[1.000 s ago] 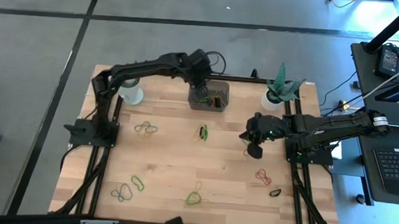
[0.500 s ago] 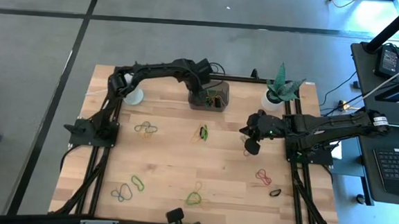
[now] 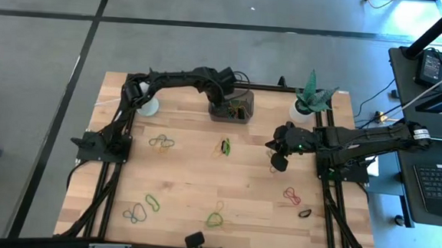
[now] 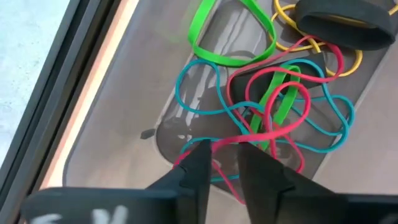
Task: Pick and place rubber bands into bin
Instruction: Put the yellow rubber band into the bin
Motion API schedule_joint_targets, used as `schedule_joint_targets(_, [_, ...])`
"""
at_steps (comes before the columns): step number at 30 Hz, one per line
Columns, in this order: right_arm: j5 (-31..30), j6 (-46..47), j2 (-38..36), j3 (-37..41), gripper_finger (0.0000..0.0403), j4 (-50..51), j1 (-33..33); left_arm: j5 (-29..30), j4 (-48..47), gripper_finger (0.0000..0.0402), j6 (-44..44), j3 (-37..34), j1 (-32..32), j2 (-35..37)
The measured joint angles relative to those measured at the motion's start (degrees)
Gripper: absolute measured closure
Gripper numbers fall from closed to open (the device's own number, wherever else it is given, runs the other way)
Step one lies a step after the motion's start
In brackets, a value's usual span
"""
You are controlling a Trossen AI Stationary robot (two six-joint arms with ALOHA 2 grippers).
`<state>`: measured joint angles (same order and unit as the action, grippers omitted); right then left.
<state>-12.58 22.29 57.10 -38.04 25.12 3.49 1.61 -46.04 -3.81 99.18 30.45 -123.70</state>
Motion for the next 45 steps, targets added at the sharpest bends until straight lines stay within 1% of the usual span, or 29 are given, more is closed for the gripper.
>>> schedule_joint_targets(4, [0.0, -0.1, 0.0, 0.0, 0.0401, 0.0, 0.0, 0.0, -0.6, 0.0298, 0.0, 0.0, -0.5, 0.5])
schedule_joint_targets(8, [0.0, -0.1, 0.0, 0.0, 0.0401, 0.0, 0.0, 0.2, -1.0, 0.0288, 0.1, 0.0, -0.9, 2.3])
schedule_joint_targets(14, [0.1, -0.4, 0.0, 0.0, 0.0401, 0.2, 0.0, 1.7, -1.9, 0.0293, 3.5, 0.0, -1.2, 6.1])
schedule_joint_targets(19, [0.1, -1.7, 0.0, 0.0, 0.0401, 0.6, 0.0, 2.8, -5.2, 0.0298, 5.6, 0.0, -1.3, 8.3])
schedule_joint_targets(25, [0.1, -2.0, 0.0, 0.0, 0.0401, 0.6, 0.0, 1.9, -11.3, 0.0301, 13.5, 0.0, -2.8, 12.3])
schedule_joint_targets(29, [0.1, -1.9, 0.0, 0.0, 0.0401, 0.6, 0.0, 2.1, -12.0, 0.0319, 14.2, 0.0, -6.0, 16.6])
schedule_joint_targets(35, [0.1, -1.8, 0.0, 0.0, 0.0401, 0.6, 0.0, 8.9, -12.1, 0.0390, 14.6, -2.1, -13.5, 22.8])
schedule_joint_targets(40, [0.1, -1.8, 0.0, 0.0, 0.0399, 0.0, 0.0, 9.3, -10.6, 0.0398, 15.3, -7.7, -19.0, 28.5])
schedule_joint_targets(45, [0.1, -1.8, 0.0, 0.0, 0.0389, -1.9, 0.0, 9.1, -3.9, 0.0399, 15.2, -16.9, -23.9, 35.5])
